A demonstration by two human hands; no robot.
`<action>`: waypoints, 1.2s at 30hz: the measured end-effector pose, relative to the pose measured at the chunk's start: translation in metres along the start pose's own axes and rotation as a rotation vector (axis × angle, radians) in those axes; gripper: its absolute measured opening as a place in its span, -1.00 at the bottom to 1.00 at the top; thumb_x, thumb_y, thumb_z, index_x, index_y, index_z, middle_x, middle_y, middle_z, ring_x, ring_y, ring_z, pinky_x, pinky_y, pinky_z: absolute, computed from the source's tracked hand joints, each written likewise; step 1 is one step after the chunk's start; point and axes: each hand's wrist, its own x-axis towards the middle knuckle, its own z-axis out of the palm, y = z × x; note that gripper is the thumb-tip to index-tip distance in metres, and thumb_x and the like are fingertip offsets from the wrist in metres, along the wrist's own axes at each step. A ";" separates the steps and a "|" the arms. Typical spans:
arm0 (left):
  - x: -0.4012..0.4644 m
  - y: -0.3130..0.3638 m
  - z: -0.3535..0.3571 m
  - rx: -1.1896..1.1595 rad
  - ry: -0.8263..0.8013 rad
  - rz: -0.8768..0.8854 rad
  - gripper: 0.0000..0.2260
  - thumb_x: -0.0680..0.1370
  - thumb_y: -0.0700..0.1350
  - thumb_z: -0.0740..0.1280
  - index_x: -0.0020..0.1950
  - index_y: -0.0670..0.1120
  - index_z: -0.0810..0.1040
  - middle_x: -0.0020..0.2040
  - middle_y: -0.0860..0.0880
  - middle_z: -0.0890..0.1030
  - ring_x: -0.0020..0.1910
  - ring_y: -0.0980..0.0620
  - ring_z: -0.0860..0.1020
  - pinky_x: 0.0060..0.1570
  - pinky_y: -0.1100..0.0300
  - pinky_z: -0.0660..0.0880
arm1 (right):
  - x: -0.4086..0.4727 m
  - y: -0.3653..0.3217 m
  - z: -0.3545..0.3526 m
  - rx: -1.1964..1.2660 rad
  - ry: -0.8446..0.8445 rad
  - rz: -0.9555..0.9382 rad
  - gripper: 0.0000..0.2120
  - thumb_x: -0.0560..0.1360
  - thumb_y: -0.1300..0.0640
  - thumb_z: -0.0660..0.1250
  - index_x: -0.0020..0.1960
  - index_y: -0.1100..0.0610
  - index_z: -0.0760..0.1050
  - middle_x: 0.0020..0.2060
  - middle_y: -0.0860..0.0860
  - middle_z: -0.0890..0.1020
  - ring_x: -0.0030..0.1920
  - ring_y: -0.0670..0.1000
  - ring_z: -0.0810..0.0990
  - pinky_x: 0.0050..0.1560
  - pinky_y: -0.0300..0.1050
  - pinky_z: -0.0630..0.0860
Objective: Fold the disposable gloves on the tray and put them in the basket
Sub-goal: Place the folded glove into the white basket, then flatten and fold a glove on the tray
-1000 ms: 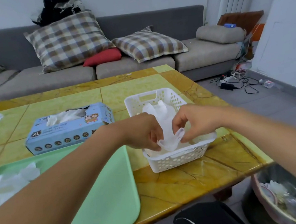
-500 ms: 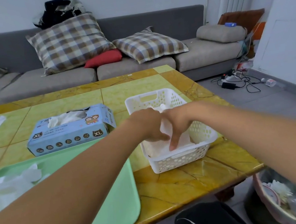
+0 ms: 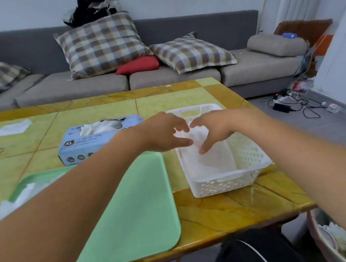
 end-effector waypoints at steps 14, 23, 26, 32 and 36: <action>-0.234 -0.188 0.011 -0.132 0.103 -0.703 -0.25 0.39 0.26 0.52 0.46 -0.06 0.43 0.37 -0.02 0.51 0.18 0.01 0.48 0.18 0.14 0.42 | 0.048 -0.241 0.057 0.312 0.253 -0.427 -0.42 0.49 0.02 0.51 0.45 0.01 0.42 0.29 0.00 0.56 0.11 -0.02 0.53 0.12 -0.04 0.49; -0.233 -0.217 0.030 -0.043 0.073 -0.697 -0.80 0.48 0.01 0.44 -0.05 -0.10 0.55 -0.09 -0.06 0.61 -0.13 -0.07 0.53 -0.23 0.15 0.42 | 0.063 -0.285 0.079 0.466 0.151 -0.529 -0.18 0.32 -0.13 0.63 0.48 -0.03 0.39 0.40 -0.08 0.46 0.17 -0.13 0.42 0.11 -0.21 0.35; -0.235 -0.223 0.029 -0.253 0.192 -0.734 -0.80 0.50 -0.10 0.39 -0.29 -0.14 0.48 -0.33 -0.07 0.49 -0.34 -0.02 0.39 -0.39 0.18 0.31 | 0.054 -0.299 0.079 0.522 0.288 -0.577 -0.44 0.28 -0.15 0.64 0.19 -0.04 0.55 0.17 -0.10 0.54 0.04 -0.13 0.48 -0.01 -0.18 0.40; -0.244 -0.226 0.032 -0.606 0.261 -0.851 -0.68 0.49 0.00 0.42 -0.06 -0.30 0.64 -0.20 -0.19 0.64 -0.27 -0.07 0.52 -0.24 0.15 0.45 | 0.053 -0.331 0.097 0.195 0.280 -0.643 -0.81 0.43 -0.05 0.53 0.02 -0.05 0.68 -0.04 -0.05 0.67 -0.02 0.07 0.61 -0.02 -0.01 0.56; -0.246 -0.232 0.032 -0.548 0.369 -0.913 -0.69 0.51 -0.04 0.37 0.04 -0.28 0.67 -0.10 -0.22 0.67 -0.18 -0.11 0.54 -0.19 0.15 0.46 | 0.047 -0.314 0.076 0.145 0.077 -0.674 -0.93 0.47 0.01 0.52 -0.11 0.00 0.71 -0.27 -0.18 0.64 -0.22 -0.09 0.59 -0.17 -0.14 0.50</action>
